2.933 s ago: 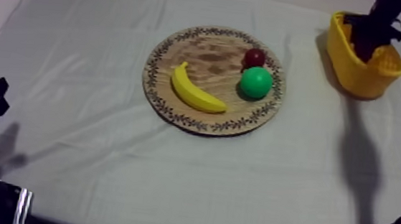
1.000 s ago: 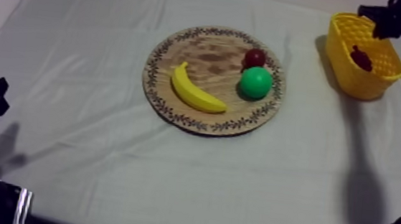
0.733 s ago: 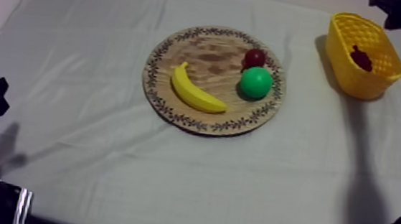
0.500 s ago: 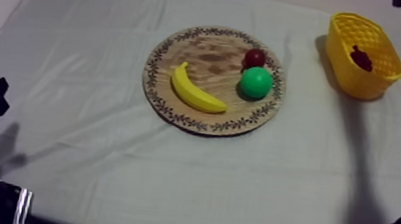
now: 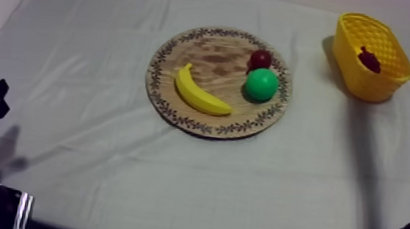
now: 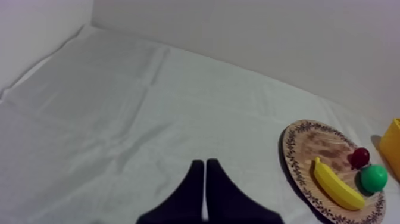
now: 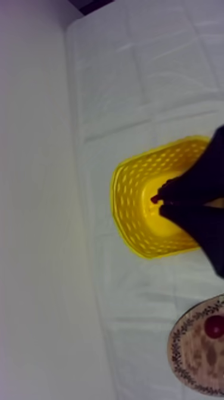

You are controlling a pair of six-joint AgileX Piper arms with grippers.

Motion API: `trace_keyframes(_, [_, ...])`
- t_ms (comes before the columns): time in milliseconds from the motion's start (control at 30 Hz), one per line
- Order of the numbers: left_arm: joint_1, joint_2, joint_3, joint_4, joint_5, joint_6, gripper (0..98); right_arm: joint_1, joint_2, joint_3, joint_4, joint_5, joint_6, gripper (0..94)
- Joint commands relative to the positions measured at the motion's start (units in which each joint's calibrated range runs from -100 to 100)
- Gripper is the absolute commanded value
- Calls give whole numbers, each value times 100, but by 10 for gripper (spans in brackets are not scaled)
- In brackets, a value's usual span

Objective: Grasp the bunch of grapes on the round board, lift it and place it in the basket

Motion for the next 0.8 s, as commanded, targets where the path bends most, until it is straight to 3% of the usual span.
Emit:
trace_keyframes(0, [2,0,0,0,1,0,1,20,-428,240,-41,1,71,3])
trace_keyframes(400, [2,0,0,0,1,0,1,226,-2075,1023,-257,108,302,4])
trace_keyframes(567, [2,0,0,0,1,0,1,198,-2729,1598,-261,-149,291,3])
trace_keyframes(767, [2,0,0,0,1,0,1,124,-3495,2376,-89,-817,5,3])
